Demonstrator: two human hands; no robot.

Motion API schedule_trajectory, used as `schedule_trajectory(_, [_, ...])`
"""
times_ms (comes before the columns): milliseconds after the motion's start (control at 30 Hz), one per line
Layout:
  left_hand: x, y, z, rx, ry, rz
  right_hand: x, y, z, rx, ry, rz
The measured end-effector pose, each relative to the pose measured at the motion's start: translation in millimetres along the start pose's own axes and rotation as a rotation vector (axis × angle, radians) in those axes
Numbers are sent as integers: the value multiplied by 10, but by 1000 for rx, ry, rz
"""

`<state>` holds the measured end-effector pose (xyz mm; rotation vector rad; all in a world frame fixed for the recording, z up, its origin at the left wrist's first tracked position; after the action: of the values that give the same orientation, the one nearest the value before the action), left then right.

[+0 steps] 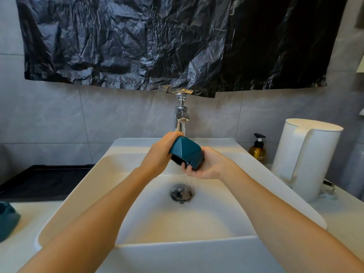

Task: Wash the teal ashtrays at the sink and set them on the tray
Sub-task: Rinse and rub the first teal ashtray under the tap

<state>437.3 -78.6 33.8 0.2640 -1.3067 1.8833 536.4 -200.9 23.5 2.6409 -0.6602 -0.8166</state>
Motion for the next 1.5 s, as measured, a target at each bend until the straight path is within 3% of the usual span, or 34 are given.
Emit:
schedule_trajectory(133, [-144,-60,41,270,199,-180,-39,70,-11,153,-119,163])
schedule_trajectory(200, [-208,-74,93,420,412,-297,-18,88,-22,192,-144,200])
schedule_trajectory(233, [-245,-93,138,495,562,-314,0,76,-35,212,-143,218])
schedule_trajectory(300, [-340,-154,171,588,767,-190,12,40,-56,241,-143,239])
schedule_trajectory(400, [-478,-254,174,527,650,141,-21,-20,-45,234,-155,248])
schedule_trajectory(500, [-495,-253,217,482,517,188,-66,-14,-15,212,-149,238])
schedule_trajectory(667, [-360,-359,133,738,449,368,-171,-17,62,193,-154,201])
schedule_trajectory(833, [-638,-255,210,495,354,293,-91,-17,-22,267,-219,186])
schedule_trajectory(967, [-602,-329,260,525,361,304,-10,-50,-56,291,-148,196])
schedule_trajectory(1100, [-401,-318,109,675,431,325,-58,-42,-52,265,-55,191])
schedule_trajectory(1300, [-525,-171,193,445,458,256,-70,-60,-123,343,-95,279])
schedule_trajectory(1400, [-437,-198,273,537,590,298,-54,-8,-134,347,-37,232])
schedule_trajectory(1500, [-296,-228,224,753,777,244,-29,30,-130,337,58,180])
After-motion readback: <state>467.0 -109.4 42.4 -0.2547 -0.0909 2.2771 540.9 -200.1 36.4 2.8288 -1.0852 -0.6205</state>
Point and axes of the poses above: each hand's wrist, its own y-axis away from the middle knuckle, its own x-axis out of the back of the hand, z = x × y, the point moved 2 cm from there along -y, towards the middle knuckle, and after that the axes turned 8 degrees about y, right-handed, at the moved point
